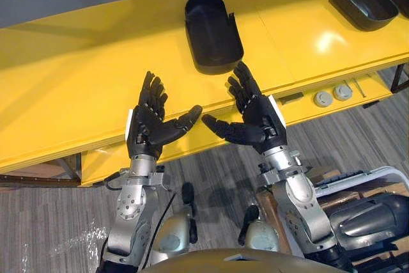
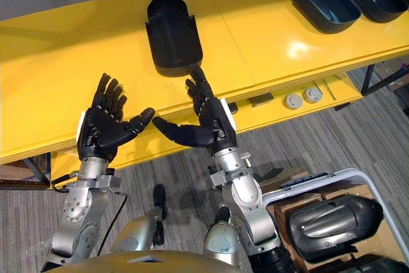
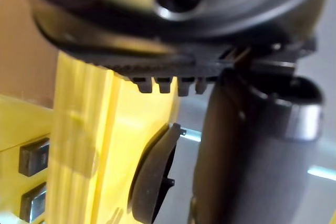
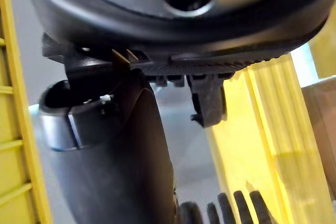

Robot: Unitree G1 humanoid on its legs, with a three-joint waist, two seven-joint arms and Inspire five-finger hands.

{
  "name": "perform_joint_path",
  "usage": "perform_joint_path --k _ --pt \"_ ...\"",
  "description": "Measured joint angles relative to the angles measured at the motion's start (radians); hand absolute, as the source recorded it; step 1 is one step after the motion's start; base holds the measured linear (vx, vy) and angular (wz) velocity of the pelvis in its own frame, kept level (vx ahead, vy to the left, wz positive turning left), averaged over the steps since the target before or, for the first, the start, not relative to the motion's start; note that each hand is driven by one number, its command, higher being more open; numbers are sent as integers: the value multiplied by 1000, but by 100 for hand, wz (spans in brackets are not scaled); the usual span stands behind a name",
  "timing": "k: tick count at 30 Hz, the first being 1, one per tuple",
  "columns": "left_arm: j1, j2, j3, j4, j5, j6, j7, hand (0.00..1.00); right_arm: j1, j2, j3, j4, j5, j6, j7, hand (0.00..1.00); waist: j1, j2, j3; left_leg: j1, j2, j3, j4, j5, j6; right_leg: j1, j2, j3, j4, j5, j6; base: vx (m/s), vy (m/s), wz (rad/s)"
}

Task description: Walk over and take three plastic housings, then place them on the shelf

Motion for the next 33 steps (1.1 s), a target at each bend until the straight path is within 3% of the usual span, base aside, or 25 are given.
perform_joint_path --k 8,25,33 --pt "-52 -4 3 0 0 0 10 100 -153 40 -10 91 -5 0 -108 100 16 8 25 -23 -5 -15 1 21 11 -27 -6 -4 19 0 0 -6 -14 3" --pt "-53 -35 31 0 -1 1 -1 100 -283 53 -64 167 -13 0 -157 100 20 29 56 -23 -13 -37 0 27 7 -27 -21 -21 54 -14 1 -15 -29 4" --pt "-54 -40 31 0 -1 1 -1 100 -334 81 -86 186 -66 1 -237 100 19 30 56 -23 -12 -43 0 31 6 -27 -21 -28 63 -15 1 -6 -51 2"
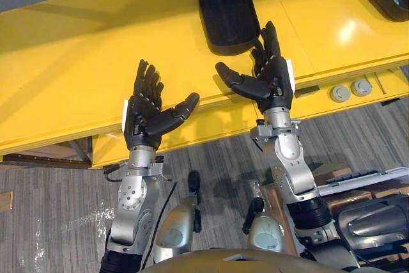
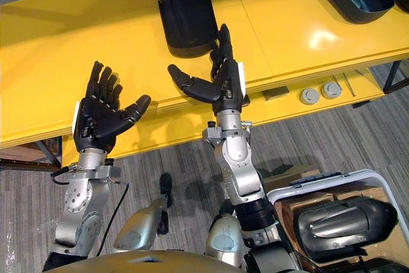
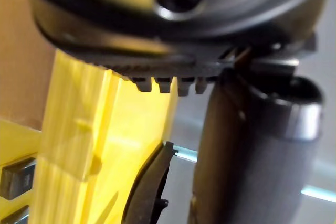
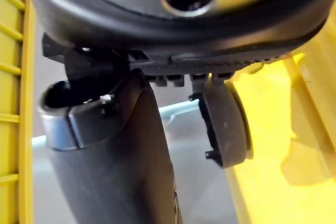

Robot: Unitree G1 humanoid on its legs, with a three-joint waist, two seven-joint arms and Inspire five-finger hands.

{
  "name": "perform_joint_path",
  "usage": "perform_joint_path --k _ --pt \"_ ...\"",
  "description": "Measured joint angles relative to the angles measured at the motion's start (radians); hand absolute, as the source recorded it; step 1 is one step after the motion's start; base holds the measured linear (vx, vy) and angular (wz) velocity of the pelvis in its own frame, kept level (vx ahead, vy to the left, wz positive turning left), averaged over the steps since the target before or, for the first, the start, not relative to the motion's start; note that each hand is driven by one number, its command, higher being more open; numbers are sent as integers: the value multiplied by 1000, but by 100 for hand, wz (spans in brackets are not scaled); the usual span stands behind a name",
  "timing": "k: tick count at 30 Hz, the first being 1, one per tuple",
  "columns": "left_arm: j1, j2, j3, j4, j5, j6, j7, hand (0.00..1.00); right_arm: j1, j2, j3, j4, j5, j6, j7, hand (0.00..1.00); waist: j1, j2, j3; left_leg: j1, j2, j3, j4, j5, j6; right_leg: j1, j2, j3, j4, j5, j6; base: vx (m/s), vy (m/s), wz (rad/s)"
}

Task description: Walk over and take three plastic housings, then place them on the shelf

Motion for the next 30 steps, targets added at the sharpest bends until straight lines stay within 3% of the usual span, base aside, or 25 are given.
perform_joint_path --k 9,16,22,24,30 --pt "-2 0 0 0 -3 0 -8 100 -47 2 0 30 -39 11 -27 100 2 5 3 3 1 -2 0 2 -3 5 1 -1 -1 0 0 -10 -51 1" --pt "6 2 -19 0 -51 -2 -120 100 193 9 34 -111 -63 9 -47 100 1 -7 -16 82 8 77 -3 -39 0 78 20 53 -95 25 7 45 -35 -31" --pt "2 4 -138 0 -108 1 -233 100 399 45 -19 -191 -68 9 -91 100 -56 -50 -99 170 34 221 0 -75 -1 122 56 179 -195 84 9 103 -24 -72" --pt "2 4 -168 0 -146 12 -262 100 465 52 -74 -227 -90 9 -109 100 -84 -60 -115 212 61 305 -1 -100 -22 118 82 260 -214 98 -2 28 -33 -106" --pt "-45 9 -212 29 -163 29 -256 100 590 41 -251 -261 -106 0 -140 100 -170 -49 -167 248 96 450 -3 -127 -51 66 135 404 -250 126 -14 -5 -46 -86"
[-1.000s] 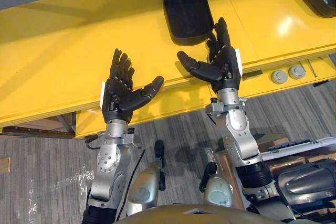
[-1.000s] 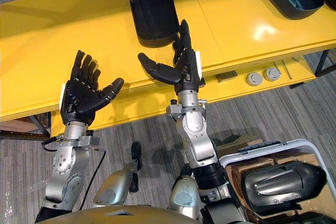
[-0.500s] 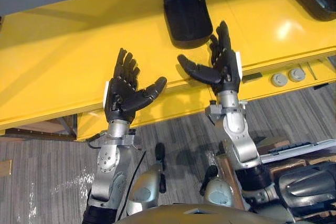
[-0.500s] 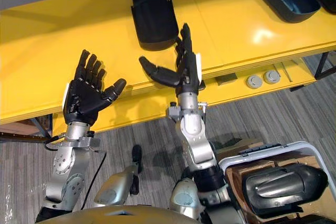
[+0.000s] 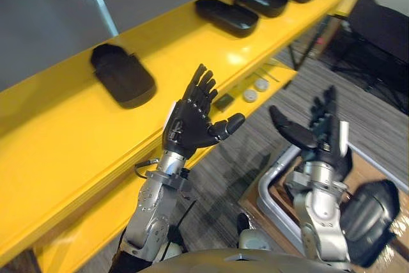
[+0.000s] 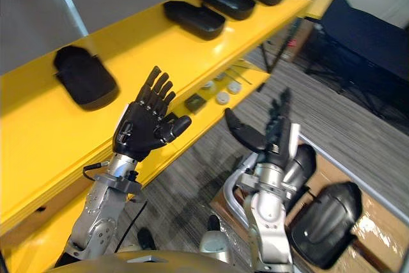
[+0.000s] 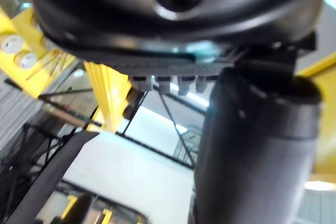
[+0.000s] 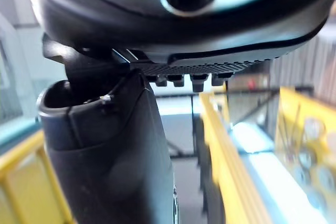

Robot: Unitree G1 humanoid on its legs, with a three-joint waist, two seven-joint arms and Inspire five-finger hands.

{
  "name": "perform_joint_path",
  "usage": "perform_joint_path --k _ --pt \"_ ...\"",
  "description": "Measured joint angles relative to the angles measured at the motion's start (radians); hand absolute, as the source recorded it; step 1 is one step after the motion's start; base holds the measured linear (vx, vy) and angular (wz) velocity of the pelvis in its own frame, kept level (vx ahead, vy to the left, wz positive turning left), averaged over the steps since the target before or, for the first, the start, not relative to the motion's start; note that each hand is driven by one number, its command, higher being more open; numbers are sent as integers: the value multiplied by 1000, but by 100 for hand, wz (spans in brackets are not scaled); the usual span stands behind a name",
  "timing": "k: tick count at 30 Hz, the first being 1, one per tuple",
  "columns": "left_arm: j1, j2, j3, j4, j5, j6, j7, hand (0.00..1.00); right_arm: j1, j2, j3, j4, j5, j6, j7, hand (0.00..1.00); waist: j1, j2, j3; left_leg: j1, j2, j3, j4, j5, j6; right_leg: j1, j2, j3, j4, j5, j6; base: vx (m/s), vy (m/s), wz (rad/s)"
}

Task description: Walk over and take three plastic housings, then place them on the shelf

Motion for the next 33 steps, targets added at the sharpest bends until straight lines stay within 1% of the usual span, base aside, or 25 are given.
perform_joint_path --k 2,5,8,10,11,12,13,15,16,17,18,19,21,22,23,25,26,27,28,29,30,31,32,33 --pt "-53 0 -21 29 -5 0 1 100 62 2 -37 -2 0 -18 -34 100 -30 11 -7 4 16 33 3 -3 -8 -11 17 28 -14 16 -4 27 -59 -48" --pt "-86 -2 -58 35 -5 0 1 100 127 4 -33 -3 0 -19 -57 100 -54 18 -11 10 33 54 4 -2 -19 -11 35 46 -30 26 -6 24 -62 -27" --pt "-110 -2 -98 55 -3 7 13 100 148 6 -6 -3 0 -22 -50 100 -63 26 -17 16 50 72 5 -7 -30 -14 54 63 -37 28 -3 8 -62 -19" --pt "-110 0 -111 57 1 16 33 100 142 5 13 -2 0 -27 -34 100 -62 29 -18 8 54 64 29 -18 -35 -16 62 72 -45 32 -5 -5 -58 -17" --pt "-110 0 -112 64 1 17 49 100 128 -2 32 -1 0 -29 -21 100 -49 29 -18 -14 64 1 96 -56 -24 -25 64 93 -44 34 -8 -4 -69 -53" --pt "-107 0 -110 65 0 17 76 100 95 -16 58 7 0 -29 -2 100 -23 37 -21 -54 80 -125 184 -114 -10 -32 72 125 -45 41 -16 -20 -52 -83" --pt "-106 0 -108 65 -1 17 101 100 51 -40 89 27 0 -29 17 100 -9 51 -22 -92 91 -231 268 -173 -11 -41 82 155 -45 49 -16 -10 -30 -80" --pt "-100 -1 -109 65 -3 17 111 100 8 -70 118 61 0 -30 37 100 2 63 -27 -118 94 -311 334 -221 -16 -46 89 177 -45 55 -10 -43 79 -53" --pt "-93 0 -114 65 -4 17 112 100 -41 -104 148 114 0 -30 49 100 19 76 -33 -128 91 -364 367 -278 -38 -56 94 202 -44 60 -1 -69 152 -45" --pt "-94 4 -114 65 -3 17 112 100 -53 -104 159 131 2 -30 51 100 25 72 -33 -128 84 -360 368 -281 -41 -61 88 210 -41 62 2 -82 184 -43" --pt "-94 10 -114 65 -3 16 114 100 -57 -104 176 146 19 -30 52 100 37 62 -30 -129 70 -350 370 -284 -35 -69 74 223 -38 65 8 -61 131 -15" --pt "-89 16 -114 66 -5 15 119 100 -52 -105 198 162 50 -30 50 100 40 55 -26 -134 53 -350 383 -288 -27 -68 57 224 -39 68 14 -71 166 -7" --pt "-70 20 -114 66 -5 7 123 100 -27 -101 214 189 57 -21 31 100 40 54 -26 -135 37 -348 400 -296 -15 -65 40 228 -37 71 21 -54 167 -4" --pt "-50 20 -115 65 10 -12 129 100 -1 -89 214 215 97 -3 16 100 40 53 -24 -134 25 -341 415 -305 -2 -66 31 239 -35 81 34 -46 156 -24" --pt "-44 20 -116 63 10 -25 129 100 17 -74 211 234 135 -3 12 100 40 50 -18 -130 20 -330 423 -313 2 -69 27 257 -31 85 42 -69 176 -41" --pt "-30 17 -116 49 10 -29 122 100 59 -47 216 254 157 -3 17 100 40 41 -11 -122 13 -294 436 -325 12 -89 24 280 -14 97 57 -81 111 -62" --pt "-19 16 -115 36 11 -29 111 100 90 -32 226 254 155 -3 28 100 44 29 5 -98 7 -253 433 -333 25 -99 25 267 -2 119 53 -148 90 -103" --pt "-20 14 -117 31 29 -27 111 100 112 -29 244 253 156 -3 47 100 46 16 28 -73 4 -212 427 -342 43 -103 29 217 -4 165 39 -191 80 -111" --pt "-22 14 -116 30 54 -25 111 100 116 -30 255 253 157 -3 63 100 46 10 33 -69 0 -194 420 -341 54 -113 31 192 -17 201 32 -285 43 -117" --pt "-28 12 -112 31 86 -18 113 100 115 -44 271 253 157 -4 98 100 48 25 39 -76 16 -140 397 -322 76 -144 29 129 -6 235 29 -334 32 -89" --pt "-41 7 -122 36 107 0 118 100 109 -47 286 259 157 -6 116 100 47 22 37 -85 17 -116 365 -290 90 -202 18 28 179 90 -74 -269 19 -70" --pt "-37 8 -125 37 121 0 117 100 95 -48 298 277 157 -10 124 100 49 28 36 -91 17 -109 346 -271 93 -225 7 -12 268 32 -93 -191 29 -28" --pt "-34 10 -124 37 121 -1 101 100 46 -46 327 341 157 -31 135 100 60 39 38 -99 25 -104 316 -232 95 -245 -26 -76 419 -53 -124 -99 -41 -8" --pt "-26 9 -122 37 118 -1 76 100 -24 -44 375 436 157 -52 131 100 76 47 38 -121 44 -106 308 -199 84 -239 -75 -126 532 -97 -150 -99 -41 -7"
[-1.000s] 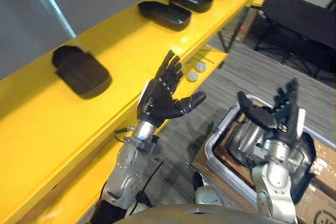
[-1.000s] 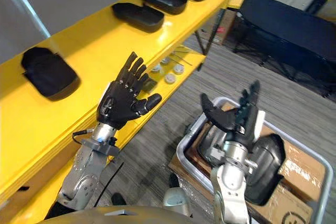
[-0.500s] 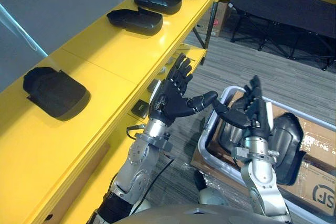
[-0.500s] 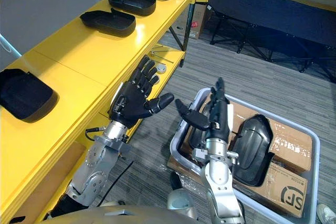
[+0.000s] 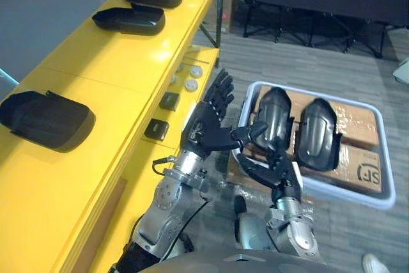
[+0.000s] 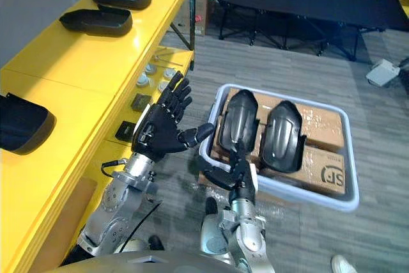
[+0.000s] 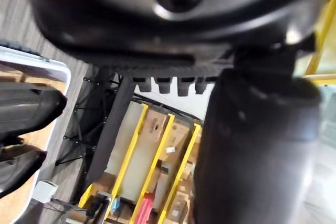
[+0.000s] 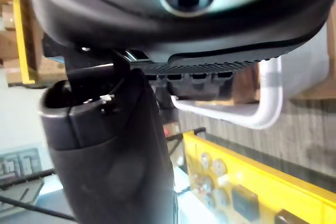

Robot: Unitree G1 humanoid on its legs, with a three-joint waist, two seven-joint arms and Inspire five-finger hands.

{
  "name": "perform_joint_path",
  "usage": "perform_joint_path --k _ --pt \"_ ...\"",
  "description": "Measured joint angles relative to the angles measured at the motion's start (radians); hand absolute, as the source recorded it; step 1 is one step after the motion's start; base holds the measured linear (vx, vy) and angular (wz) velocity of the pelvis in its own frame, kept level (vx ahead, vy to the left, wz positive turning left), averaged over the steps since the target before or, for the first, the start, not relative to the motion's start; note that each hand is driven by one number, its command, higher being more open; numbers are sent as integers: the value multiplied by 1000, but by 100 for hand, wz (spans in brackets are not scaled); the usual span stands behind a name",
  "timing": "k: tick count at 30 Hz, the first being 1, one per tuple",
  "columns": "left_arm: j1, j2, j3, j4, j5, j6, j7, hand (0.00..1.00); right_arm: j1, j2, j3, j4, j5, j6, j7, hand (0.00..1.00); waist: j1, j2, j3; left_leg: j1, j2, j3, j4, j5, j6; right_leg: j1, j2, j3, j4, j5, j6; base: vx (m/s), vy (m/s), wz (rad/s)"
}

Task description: Walk over and take three plastic housings, then place them on the shelf

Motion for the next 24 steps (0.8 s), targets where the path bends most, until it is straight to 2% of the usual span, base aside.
perform_joint_path --k 1,3,4,5,6,7,8,9,10,11,13,14,15,16,17,18,19,20,21,22,24 --pt "3 1 1 0 0 0 -10 100 -36 2 28 44 -1 -6 -7 100 13 1 0 -11 10 0 2 12 -3 2 -30 -17 45 -10 -14 -109 -199 -3" --pt "8 1 -12 25 -1 -11 -50 100 -133 17 143 141 -14 -20 -76 100 67 2 0 -63 60 -21 13 61 -33 69 -143 -34 145 -17 -26 -115 -325 6" --pt "9 1 -18 33 -4 -12 -57 100 -149 27 168 145 -41 -20 -95 100 75 3 -1 -78 77 -31 16 74 -42 92 -164 -32 143 -16 -25 -106 -398 7" --pt "14 1 -25 49 -14 -12 -68 100 -176 53 206 146 -89 -22 -124 100 84 2 -1 -106 111 -40 23 102 -68 128 -197 -22 110 -13 -24 -136 -470 -15" --pt "14 2 -30 66 -40 -11 -70 100 -194 68 228 143 -123 -23 -140 100 88 -1 -3 -122 138 -39 25 126 -88 151 -204 -4 44 -4 -16 -205 -625 -50" --pt "12 6 -46 83 -60 -8 -69 100 -198 81 240 115 -122 -22 -148 100 93 -17 -5 -135 175 -29 26 164 -135 197 -198 17 -125 98 7 -200 -561 -56" --pt "7 6 -60 94 -79 -6 -66 100 -197 78 238 107 -120 -21 -149 100 92 -19 -5 -136 192 -33 18 181 -154 211 -183 18 -144 38 90 -184 -486 -51" --pt "6 3 -78 103 -88 2 -61 100 -196 71 233 107 -119 -20 -153 100 90 -16 -10 -132 210 -33 0 207 -157 215 -167 6 -159 -10 155 -200 -517 -54" --pt "5 -1 -134 106 -97 25 -36 100 -178 30 212 98 -119 -9 -154 100 82 -2 -30 -118 244 -40 -72 279 -160 208 -134 -37 -178 -97 269 -235 -636 -53" --pt "3 -12 -174 107 -113 42 -22 100 -165 -7 179 89 -118 4 -152 100 61 15 -34 -111 263 -47 -109 316 -160 206 -106 -54 -189 -135 266 -235 -651 -47" --pt "3 -45 -223 118 -119 82 5 100 -120 -69 92 88 -117 27 -152 100 17 50 -46 -86 283 -53 -131 349 -163 200 -66 -47 -190 -144 254 -117 -368 -34" --pt "0 -37 -225 117 -128 85 -1 100 -91 -86 54 86 -117 28 -151 100 5 49 -46 -57 279 -53 -131 342 -171 201 -55 -30 -192 -139 241 -45 -162 -70" --pt "1 -38 -220 112 -156 85 -4 100 -52 -102 8 68 -117 28 -150 100 4 44 -48 -34 262 -70 -121 284 -185 189 -45 -9 -202 -132 229 -35 -88 -73" --pt "2 -40 -214 108 -161 83 -2 100 -38 -110 -9 57 -116 27 -148 100 5 40 -50 -29 248 -81 -108 235 -177 180 -42 -2 -216 -131 224 -87 -57 -86" --pt "0 -39 -200 105 -165 77 2 100 -25 -120 -33 37 -115 27 -143 100 8 32 -47 -34 231 -113 -77 156 -181 157 -34 22 -238 -123 216 -130 17 -91" --pt "2 -34 -185 104 -170 77 12 100 -26 -121 -45 24 -117 28 -132 100 20 16 -45 -59 200 -166 -19 104 -176 140 -40 47 -266 -106 205 -160 82 -92" --pt "3 -30 -178 105 -187 77 18 100 -26 -121 -51 12 -120 28 -123 100 25 10 -43 -72 187 -183 8 78 -167 139 -47 53 -289 -90 208 -128 150 -80" --pt "7 -26 -166 105 -204 76 26 100 -27 -121 -56 -15 -124 27 -110 100 24 4 -46 -97 169 -191 38 51 -162 143 -62 53 -341 -37 212 -76 155 -43" --pt "9 -7 -151 105 -204 76 18 100 -39 -117 -67 -23 -141 26 -109 100 23 -6 -48 -105 139 -183 32 50 -166 145 -87 56 -380 10 226 -46 154 -25" --pt "15 -1 -139 105 -204 76 12 100 -47 -112 -67 -23 -141 26 -110 100 24 -13 -47 -110 131 -180 24 54 -172 144 -93 56 -400 37 230 -33 107 -15" --pt "54 7 -73 105 -183 76 -1 100 -79 -78 -78 -23 -140 26 -129 100 56 -37 -36 -114 115 -161 1 77 -193 140 -103 16 -459 124 239 -45 83 -17"
